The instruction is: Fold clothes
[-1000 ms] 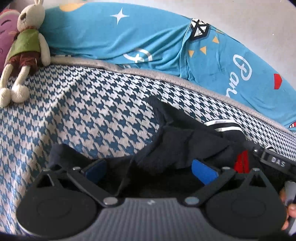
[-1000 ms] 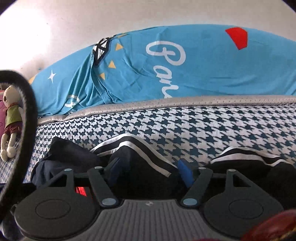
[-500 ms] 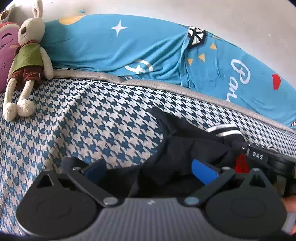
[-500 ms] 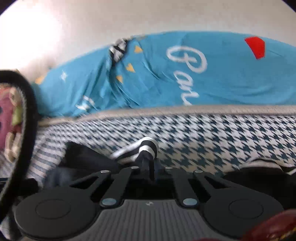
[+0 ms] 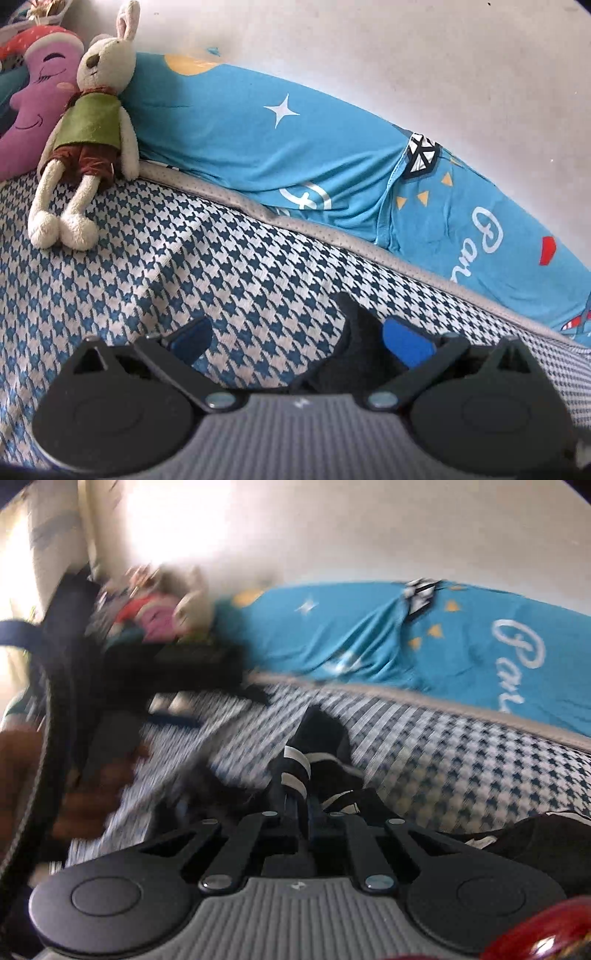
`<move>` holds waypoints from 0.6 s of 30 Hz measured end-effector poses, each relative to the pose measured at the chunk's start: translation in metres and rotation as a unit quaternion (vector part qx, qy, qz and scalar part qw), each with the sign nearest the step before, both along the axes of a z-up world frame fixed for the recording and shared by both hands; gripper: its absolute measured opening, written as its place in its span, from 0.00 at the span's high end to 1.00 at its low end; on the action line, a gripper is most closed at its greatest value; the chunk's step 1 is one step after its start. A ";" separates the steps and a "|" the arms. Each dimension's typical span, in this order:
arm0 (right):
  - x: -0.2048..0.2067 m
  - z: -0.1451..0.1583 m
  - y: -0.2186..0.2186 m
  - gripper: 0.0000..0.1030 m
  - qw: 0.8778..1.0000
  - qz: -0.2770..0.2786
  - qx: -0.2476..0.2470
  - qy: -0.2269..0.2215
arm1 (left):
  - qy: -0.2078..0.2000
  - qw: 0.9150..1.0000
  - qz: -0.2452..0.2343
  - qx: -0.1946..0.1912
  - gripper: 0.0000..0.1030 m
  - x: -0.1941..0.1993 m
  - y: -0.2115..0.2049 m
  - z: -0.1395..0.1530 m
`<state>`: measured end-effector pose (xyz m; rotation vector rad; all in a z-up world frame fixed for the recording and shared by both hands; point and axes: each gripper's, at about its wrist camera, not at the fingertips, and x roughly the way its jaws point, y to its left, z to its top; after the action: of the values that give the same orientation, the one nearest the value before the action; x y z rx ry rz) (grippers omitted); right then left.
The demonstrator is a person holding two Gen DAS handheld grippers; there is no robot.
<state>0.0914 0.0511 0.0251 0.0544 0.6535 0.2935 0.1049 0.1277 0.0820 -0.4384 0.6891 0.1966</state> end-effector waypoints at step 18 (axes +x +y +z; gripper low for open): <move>-0.041 0.003 -0.028 0.72 0.999 0.012 -0.016 0.025 | 0.021 0.996 -0.087 -0.024 0.00 -0.018 -0.036 -0.005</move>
<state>0.0503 0.0233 0.0283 0.0226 0.7080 0.3050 0.0873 0.0916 0.0768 -0.4190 0.7698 0.0247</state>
